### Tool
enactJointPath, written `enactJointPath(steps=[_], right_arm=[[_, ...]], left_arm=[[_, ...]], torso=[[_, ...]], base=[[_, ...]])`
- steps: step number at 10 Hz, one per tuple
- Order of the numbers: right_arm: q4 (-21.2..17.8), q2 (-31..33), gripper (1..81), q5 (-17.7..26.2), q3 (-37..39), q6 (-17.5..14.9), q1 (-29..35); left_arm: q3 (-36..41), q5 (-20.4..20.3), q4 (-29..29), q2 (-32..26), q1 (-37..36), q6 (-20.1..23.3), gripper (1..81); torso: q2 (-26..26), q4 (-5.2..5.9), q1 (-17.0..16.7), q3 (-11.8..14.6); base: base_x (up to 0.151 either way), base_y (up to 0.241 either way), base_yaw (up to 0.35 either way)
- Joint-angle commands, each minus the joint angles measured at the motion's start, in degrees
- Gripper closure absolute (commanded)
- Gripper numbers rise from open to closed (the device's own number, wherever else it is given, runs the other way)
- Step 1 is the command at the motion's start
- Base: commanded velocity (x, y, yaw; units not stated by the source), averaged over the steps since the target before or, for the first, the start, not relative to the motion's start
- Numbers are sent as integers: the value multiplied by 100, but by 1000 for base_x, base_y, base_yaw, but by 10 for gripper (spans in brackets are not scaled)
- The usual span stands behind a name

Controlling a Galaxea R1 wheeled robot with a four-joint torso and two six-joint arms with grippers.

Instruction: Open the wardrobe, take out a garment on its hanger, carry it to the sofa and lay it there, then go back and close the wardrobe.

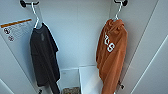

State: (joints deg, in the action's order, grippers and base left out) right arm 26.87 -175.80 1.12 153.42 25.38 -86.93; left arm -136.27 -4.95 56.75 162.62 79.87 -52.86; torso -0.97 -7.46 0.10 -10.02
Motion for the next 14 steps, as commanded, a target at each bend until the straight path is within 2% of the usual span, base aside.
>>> enactJointPath(steps=[1, 2, 3, 5, 6, 7, 9, 10, 11, 12, 14], right_arm=[[20, -19, 10, 301, -23, 20, 224], [20, -28, 10, 301, -15, 20, 224], [20, -28, 10, 301, -15, 20, 224], [29, -19, 10, 301, -15, 20, 224], [38, -19, 10, 301, -15, 20, 224], [38, -28, 10, 301, -15, 11, 241], [29, -19, 10, 301, -15, 11, 250], [38, -27, 10, 301, -15, 20, 250], [38, -28, 10, 301, -32, 20, 250], [20, -36, 10, 301, -42, 20, 250], [20, -37, 10, 301, -50, 20, 251]], left_arm=[[916, 1220, -373, -670, -221, -176, 10], [1102, 1540, -881, -643, -327, 677, 10], [1120, 1558, -1807, -669, -449, 1445, 10], [1275, 1514, -4699, -895, -827, 4202, 10], [1590, 1428, -5507, -1028, -941, 5163, 10], [1856, 1409, -5709, -1196, -1100, 5365, 10], [1867, 1216, -5736, -1267, -1470, 5356, 10], [1859, 990, -5719, -1276, -1610, 5365, 10], [1824, 595, -5701, -1293, -1724, 5365, 10], [1814, 416, -5693, -1310, -1900, 5365, 10], [2042, 398, -5684, -1381, -2216, 5383, 10]], torso=[[0, 0, 0, 0], [0, 0, 0, 0], [0, 0, 0, 0], [0, 0, 0, 0], [0, 0, 0, 0], [0, 0, 0, 0], [0, 0, 0, 0], [0, 0, -2, 0], [0, 0, -2, 0], [0, 0, -5, 0], [0, 0, -7, -2]], base=[[0, 0, 0], [0, 0, 0], [0, 0, 0], [0, 0, 0], [0, 0, 0], [0, 0, 0], [0, 0, 0], [0, 0, 0], [0, 0, 0], [0, 0, 0], [0, 0, 0]])
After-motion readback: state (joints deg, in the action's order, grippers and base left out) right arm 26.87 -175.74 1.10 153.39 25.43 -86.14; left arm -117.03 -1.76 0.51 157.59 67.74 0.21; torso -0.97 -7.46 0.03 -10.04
